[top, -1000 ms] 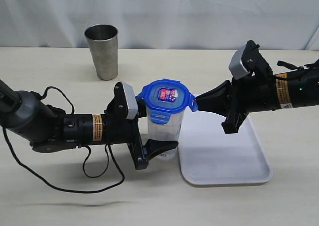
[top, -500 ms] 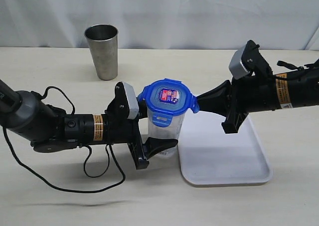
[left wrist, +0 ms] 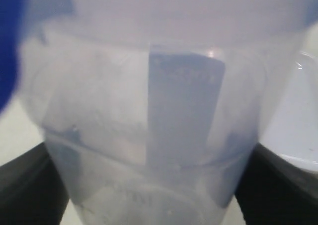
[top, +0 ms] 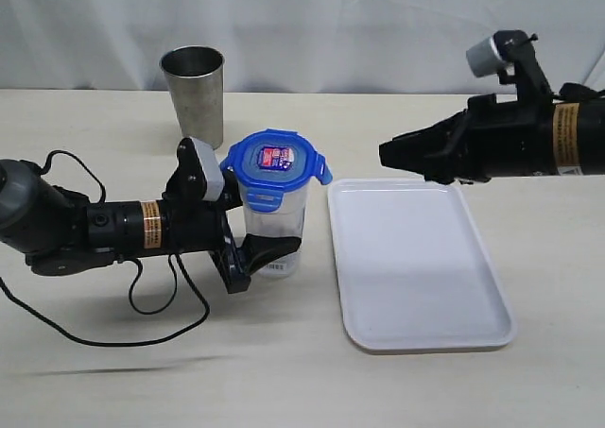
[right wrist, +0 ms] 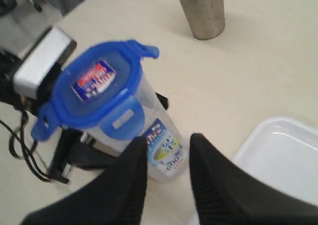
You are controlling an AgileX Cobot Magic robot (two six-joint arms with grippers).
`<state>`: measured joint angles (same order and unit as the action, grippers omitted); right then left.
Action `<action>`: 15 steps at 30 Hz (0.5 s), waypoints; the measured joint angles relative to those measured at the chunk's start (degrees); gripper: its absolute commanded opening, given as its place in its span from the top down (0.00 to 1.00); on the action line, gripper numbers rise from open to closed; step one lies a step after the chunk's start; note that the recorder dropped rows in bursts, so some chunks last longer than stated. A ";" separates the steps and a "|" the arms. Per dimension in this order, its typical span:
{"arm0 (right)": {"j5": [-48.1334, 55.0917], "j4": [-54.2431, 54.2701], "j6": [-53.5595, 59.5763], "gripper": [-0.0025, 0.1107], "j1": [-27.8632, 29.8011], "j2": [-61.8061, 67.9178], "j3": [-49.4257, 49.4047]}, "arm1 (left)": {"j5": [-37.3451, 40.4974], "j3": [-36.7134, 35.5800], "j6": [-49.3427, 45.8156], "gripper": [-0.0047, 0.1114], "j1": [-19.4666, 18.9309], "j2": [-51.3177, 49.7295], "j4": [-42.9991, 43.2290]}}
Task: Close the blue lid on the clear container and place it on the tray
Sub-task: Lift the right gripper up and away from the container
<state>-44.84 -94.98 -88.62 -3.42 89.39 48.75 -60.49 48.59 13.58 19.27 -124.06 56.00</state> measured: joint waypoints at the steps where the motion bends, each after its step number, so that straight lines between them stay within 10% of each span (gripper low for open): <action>1: -0.43 0.12 -3.66 0.66 0.00 -0.37 0.27 | 0.12 0.00 0.00 0.96 0.00 0.00 -0.34; 15: -6.56 -1.84 -31.35 0.61 -5.70 4.73 9.47 | 0.61 0.00 0.11 0.96 0.00 0.00 -2.29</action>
<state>-51.40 -96.82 -119.98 -9.12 94.12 58.22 -59.88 48.59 13.69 19.27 -124.06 53.71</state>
